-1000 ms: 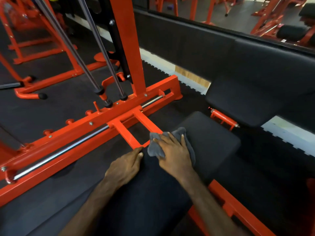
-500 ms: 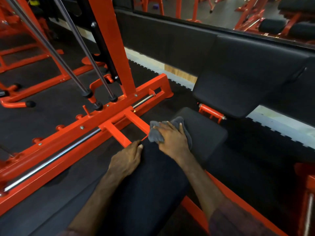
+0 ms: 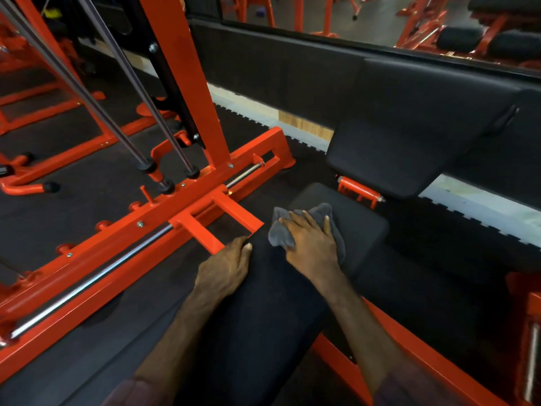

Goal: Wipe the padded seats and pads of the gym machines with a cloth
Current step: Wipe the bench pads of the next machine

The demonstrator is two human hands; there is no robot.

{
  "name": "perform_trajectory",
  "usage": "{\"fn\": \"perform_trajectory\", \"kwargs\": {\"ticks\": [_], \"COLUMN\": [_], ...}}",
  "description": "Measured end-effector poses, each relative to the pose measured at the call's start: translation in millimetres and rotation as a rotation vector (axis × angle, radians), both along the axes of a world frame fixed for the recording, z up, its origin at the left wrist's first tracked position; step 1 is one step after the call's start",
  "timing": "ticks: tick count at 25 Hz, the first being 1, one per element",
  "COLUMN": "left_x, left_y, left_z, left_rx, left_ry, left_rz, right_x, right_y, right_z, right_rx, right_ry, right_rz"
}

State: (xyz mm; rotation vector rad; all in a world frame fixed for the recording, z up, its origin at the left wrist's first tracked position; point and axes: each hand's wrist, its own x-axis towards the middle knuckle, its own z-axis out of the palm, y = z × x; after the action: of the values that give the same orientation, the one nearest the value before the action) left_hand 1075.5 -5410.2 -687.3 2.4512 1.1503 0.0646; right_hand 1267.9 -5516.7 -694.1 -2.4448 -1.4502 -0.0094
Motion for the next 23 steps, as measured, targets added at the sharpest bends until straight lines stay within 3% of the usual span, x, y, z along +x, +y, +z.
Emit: {"fn": "perform_trajectory", "kwargs": {"ticks": [3,6,11,16,20,23], "left_x": [3,10,15,17,18,19], "left_y": [1,4,1,9,9,6], "left_z": [-2,-2,-2,-6,-7,-6], "left_rx": [-0.008,-0.013,0.0,-0.001,-0.006,0.023], "left_ry": [-0.007,-0.003,-0.01,-0.027,-0.024,-0.027], "left_rz": [-0.002,-0.025,-0.048,-0.13,-0.147,-0.133], "right_x": [-28,-18,-5,-17,1,-24], "right_y": [-47,-29,-42,-56,-55,-91], "right_z": [-7,-8,-3,-8,-1,-6], "right_rx": [0.073,0.165,0.067,0.17,0.084,0.107], "right_ry": [-0.026,-0.059,-0.022,-0.069,-0.025,-0.046], "right_rz": [0.052,0.153,-0.05,0.089,-0.104,-0.028]}}
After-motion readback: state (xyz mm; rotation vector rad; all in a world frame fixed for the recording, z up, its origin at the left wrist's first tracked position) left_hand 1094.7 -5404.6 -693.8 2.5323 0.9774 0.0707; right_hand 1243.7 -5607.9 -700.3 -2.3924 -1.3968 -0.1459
